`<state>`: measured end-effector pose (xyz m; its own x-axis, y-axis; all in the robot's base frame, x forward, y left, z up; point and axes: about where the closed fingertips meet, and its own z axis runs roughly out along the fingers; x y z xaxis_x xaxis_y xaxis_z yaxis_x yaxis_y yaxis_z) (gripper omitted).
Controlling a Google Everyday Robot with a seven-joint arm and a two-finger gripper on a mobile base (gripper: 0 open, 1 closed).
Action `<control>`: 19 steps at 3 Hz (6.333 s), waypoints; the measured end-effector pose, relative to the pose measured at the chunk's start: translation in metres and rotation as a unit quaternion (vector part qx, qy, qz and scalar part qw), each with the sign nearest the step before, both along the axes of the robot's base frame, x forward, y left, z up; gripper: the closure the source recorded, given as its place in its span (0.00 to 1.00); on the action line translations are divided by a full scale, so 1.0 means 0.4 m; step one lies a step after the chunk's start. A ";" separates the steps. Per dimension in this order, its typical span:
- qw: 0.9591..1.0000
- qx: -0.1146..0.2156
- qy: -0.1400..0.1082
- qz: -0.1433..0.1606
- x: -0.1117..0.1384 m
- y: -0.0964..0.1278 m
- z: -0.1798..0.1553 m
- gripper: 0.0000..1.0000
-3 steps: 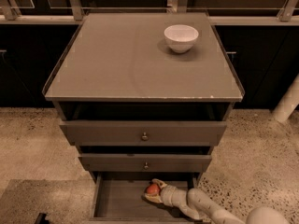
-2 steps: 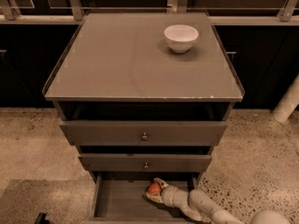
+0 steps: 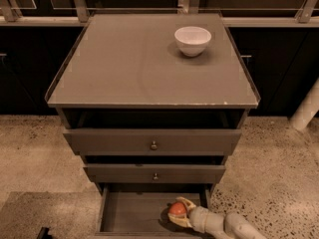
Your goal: Pick apple from bottom drawer and place on counter
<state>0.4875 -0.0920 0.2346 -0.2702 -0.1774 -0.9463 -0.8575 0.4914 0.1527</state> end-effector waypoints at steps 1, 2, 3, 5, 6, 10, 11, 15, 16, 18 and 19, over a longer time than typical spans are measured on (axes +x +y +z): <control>0.999 0.019 -0.007 0.042 -0.062 -0.075 0.159 1.00; 0.999 0.019 -0.007 0.042 -0.062 -0.075 0.158 1.00; 0.996 0.020 0.019 0.090 -0.089 -0.058 0.232 1.00; 0.995 -0.059 -0.043 0.062 -0.151 -0.090 0.612 1.00; 0.990 -0.101 -0.094 0.043 -0.232 -0.060 0.823 1.00; 0.955 -0.164 -0.237 0.063 -0.270 -0.081 1.169 1.00; 0.931 -0.167 -0.307 0.101 -0.237 -0.073 1.374 1.00; 0.897 -0.125 -0.390 0.164 -0.134 -0.040 1.666 1.00; 0.898 -0.121 -0.400 0.140 -0.070 -0.080 1.672 1.00; 0.899 -0.123 -0.396 0.141 0.128 -0.111 1.693 1.00; 0.904 -0.154 -0.374 0.139 0.213 -0.113 1.691 1.00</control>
Offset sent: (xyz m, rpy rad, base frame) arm -0.0217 -0.0247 0.0458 0.0304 -0.0026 0.0564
